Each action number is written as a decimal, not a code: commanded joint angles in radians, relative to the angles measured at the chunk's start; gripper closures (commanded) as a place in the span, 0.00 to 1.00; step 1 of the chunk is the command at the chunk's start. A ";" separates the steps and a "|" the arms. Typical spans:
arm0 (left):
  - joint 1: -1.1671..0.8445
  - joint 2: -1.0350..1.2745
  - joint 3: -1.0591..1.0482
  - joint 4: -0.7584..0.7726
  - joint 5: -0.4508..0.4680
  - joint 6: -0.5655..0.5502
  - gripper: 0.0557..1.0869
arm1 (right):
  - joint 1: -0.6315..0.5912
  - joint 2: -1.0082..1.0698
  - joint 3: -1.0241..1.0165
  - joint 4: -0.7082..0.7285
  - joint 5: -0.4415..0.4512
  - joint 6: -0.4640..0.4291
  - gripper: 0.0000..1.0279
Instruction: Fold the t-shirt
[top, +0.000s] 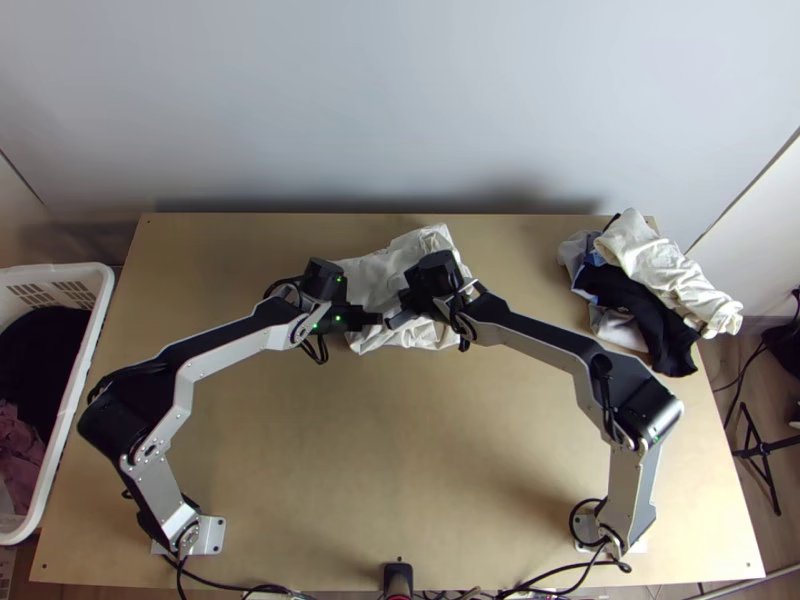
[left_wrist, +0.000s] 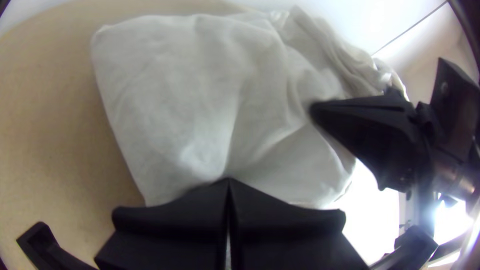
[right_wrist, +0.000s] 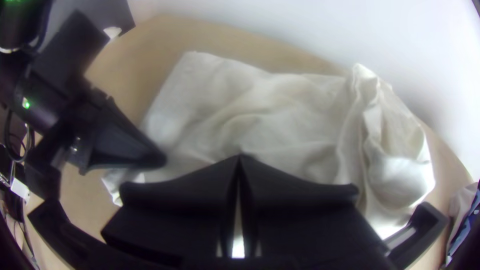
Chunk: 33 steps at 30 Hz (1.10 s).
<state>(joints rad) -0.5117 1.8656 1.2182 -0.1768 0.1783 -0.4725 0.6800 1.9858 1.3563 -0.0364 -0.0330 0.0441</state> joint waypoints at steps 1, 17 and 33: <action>0.022 0.056 -0.008 -0.012 -0.034 0.012 0.96 | 0.012 -0.054 -0.008 0.000 0.002 0.003 0.97; 0.058 -0.060 -0.037 -0.027 -0.007 -0.008 0.96 | -0.094 -0.065 -0.069 0.001 0.021 -0.030 0.97; 0.062 -0.108 -0.114 -0.024 0.030 0.005 0.96 | -0.243 -0.231 -0.293 0.004 0.041 -0.052 0.97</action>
<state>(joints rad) -0.4515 1.7805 1.1328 -0.2031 0.1974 -0.4728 0.5129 1.8320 1.1576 -0.0341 0.0036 -0.0013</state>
